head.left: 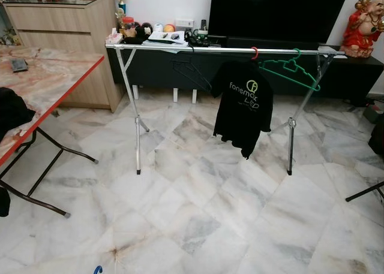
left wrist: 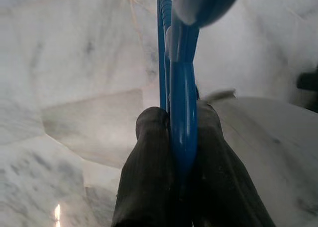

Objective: Hang hanger

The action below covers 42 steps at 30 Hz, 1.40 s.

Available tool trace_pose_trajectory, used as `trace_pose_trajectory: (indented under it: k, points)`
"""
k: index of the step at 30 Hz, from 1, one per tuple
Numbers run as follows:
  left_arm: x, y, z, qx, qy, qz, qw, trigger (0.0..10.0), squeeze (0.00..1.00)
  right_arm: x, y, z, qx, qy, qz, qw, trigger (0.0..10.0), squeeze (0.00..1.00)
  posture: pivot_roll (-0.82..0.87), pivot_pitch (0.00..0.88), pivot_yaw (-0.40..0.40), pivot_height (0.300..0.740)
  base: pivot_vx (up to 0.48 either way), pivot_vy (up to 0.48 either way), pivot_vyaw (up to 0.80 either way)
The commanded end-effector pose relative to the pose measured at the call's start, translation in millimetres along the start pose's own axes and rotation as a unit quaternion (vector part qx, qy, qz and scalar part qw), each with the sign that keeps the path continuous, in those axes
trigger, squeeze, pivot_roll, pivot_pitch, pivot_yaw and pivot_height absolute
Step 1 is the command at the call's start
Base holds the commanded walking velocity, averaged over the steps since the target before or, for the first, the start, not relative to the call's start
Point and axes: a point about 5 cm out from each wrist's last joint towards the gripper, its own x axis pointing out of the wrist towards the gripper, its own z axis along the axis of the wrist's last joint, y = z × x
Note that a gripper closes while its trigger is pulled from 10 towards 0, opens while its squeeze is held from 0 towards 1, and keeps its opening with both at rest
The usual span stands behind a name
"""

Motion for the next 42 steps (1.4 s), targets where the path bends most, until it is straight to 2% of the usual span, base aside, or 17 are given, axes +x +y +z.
trace_pose_trajectory:
  k: [1, 4, 6, 7, 8, 9, 13, 14, 15, 17, 18, 19, 20, 24, 30, 37, 42]
  points:
    - [1.1, 4.3, 12.3, 0.015, -0.024, 0.01, 1.0, 10.0, 0.0, 3.1, -5.7, 34.0, -0.022, -0.058, -0.006, 0.998, 10.0, 0.0, -0.04, 0.0, -0.03, 0.74, 0.0, 0.0, 0.0]
    - [2.2, 4.6, 21.0, 0.018, -0.04, 0.013, 0.999, 10.0, 0.0, 3.6, -5.9, 47.3, -0.048, -0.08, -0.008, 0.996, 10.0, 0.0, -0.04, 0.0, -0.03, 0.74, 0.0, 0.0, 0.0]
    - [3.3, 6.7, 35.6, 0.03, -0.064, 0.017, 0.997, 10.0, 0.0, 3.4, -4.0, 79.6, -0.076, -0.128, -0.008, 0.989, 10.0, 0.0, -0.04, 0.0, -0.032, 0.74, 0.0, 0.0, 0.0]
    - [3.9, 8.7, 51.7, 0.044, -0.091, 0.021, 0.995, 10.0, 0.0, 1.0, -0.1, 110.3, -0.098, -0.173, 0.001, 0.98, 10.0, 0.0, -0.04, 0.0, -0.033, 0.74, 0.0, 0.0, 0.0]
    - [3.9, 9.5, 58.0, 0.049, -0.101, 0.023, 0.993, 10.0, 0.0, -0.3, 1.7, 121.0, -0.108, -0.188, 0.005, 0.976, 10.0, 0.0, -0.04, 0.0, -0.033, 0.74, 0.0, 0.0, 0.0]
    - [2.3, 11.0, 88.2, 0.07, -0.157, 0.018, 0.985, 10.0, 0.0, -6.9, 12.8, 155.4, -0.147, -0.237, 0.029, 0.96, 10.0, 0.0, -0.04, 0.0, -0.034, 0.74, 0.0, 0.0, 0.0]
    - [-5.6, 7.3, 134.9, 0.109, -0.25, -0.006, 0.962, 10.0, 0.0, -18.9, 39.2, 193.7, -0.218, -0.289, 0.075, 0.929, 10.0, 0.0, -0.04, 0.0, -0.037, 0.74, 0.0, 0.0, 0.0]
    - [-11.5, 0.1, 155.5, 0.133, -0.289, -0.035, 0.947, 10.0, 0.0, -25.8, 56.7, 208.4, -0.247, -0.309, 0.103, 0.912, 10.0, 0.0, -0.04, 0.0, -0.043, 0.74, 0.0, 0.0, 0.0]
    - [-11.5, 0.1, 155.5, 0.133, -0.289, -0.035, 0.947, 10.0, 0.0, -25.8, 56.7, 208.4, -0.247, -0.309, 0.103, 0.912, 10.0, 0.0, -0.04, 0.0, -0.043, 0.74, 0.0, 0.0, 0.0]
    - [-16.9, -9.4, 170.6, 0.155, -0.315, -0.069, 0.934, 10.0, 0.0, -32.5, 71.3, 220.7, -0.268, -0.326, 0.124, 0.898, 10.0, 0.0, -0.04, 0.0, -0.047, 0.74, 0.0, 0.0, 0.0]
    - [-20.5, -20.2, 177.2, 0.19, -0.319, -0.11, 0.922, 10.0, 0.0, -37.4, 81.9, 229.7, -0.286, -0.334, 0.131, 0.889, 10.0, 0.0, -0.03, 0.0, -0.052, 0.74, 0.0, 0.0, 0.0]
    - [-20.5, -20.2, 177.2, 0.19, -0.319, -0.11, 0.922, 10.0, 0.0, -37.4, 81.9, 229.7, -0.286, -0.334, 0.131, 0.889, 10.0, 0.0, -0.03, 0.0, -0.052, 0.74, 0.0, 0.0, 0.0]
    - [-25.5, -31.5, 181.5, 0.246, -0.313, -0.157, 0.904, 10.0, 0.0, -43.1, 96.1, 238.8, -0.295, -0.339, 0.139, 0.883, 10.0, 0.0, -0.03, 0.0, -0.056, 0.74, 0.0, 0.0, 0.0]
    - [-38.6, -47.8, 189.7, 0.306, -0.303, -0.227, 0.874, 10.0, 0.0, -53.5, 132.3, 243.3, -0.313, -0.337, 0.185, 0.869, 10.0, 0.0, -0.02, 0.0, -0.065, 0.74, 0.0, 0.0, 0.0]
    - [-58.7, -70.3, 192.5, 0.373, -0.273, -0.299, 0.835, 10.0, 0.0, -54.6, 161.3, 232.2, -0.337, -0.3, 0.186, 0.873, 10.0, 0.0, 0.0, 0.0, -0.082, 0.74, 0.0, 0.0, 0.0]
    - [-73.7, -76.3, 191.4, 0.397, -0.243, -0.34, 0.817, 10.0, 0.0, -60.7, 179.2, 232.0, -0.325, -0.293, 0.19, 0.879, 10.0, 0.0, 0.01, 0.0, -0.087, 0.74, 0.0, 0.0, 0.0]
    - [-87.3, -80.1, 189.9, 0.409, -0.221, -0.369, 0.805, 10.0, 0.0, -64.5, 187.7, 234.0, -0.287, -0.288, 0.187, 0.894, 10.0, 0.0, 0.02, 0.0, -0.089, 0.74, 0.0, 0.0, 0.0]
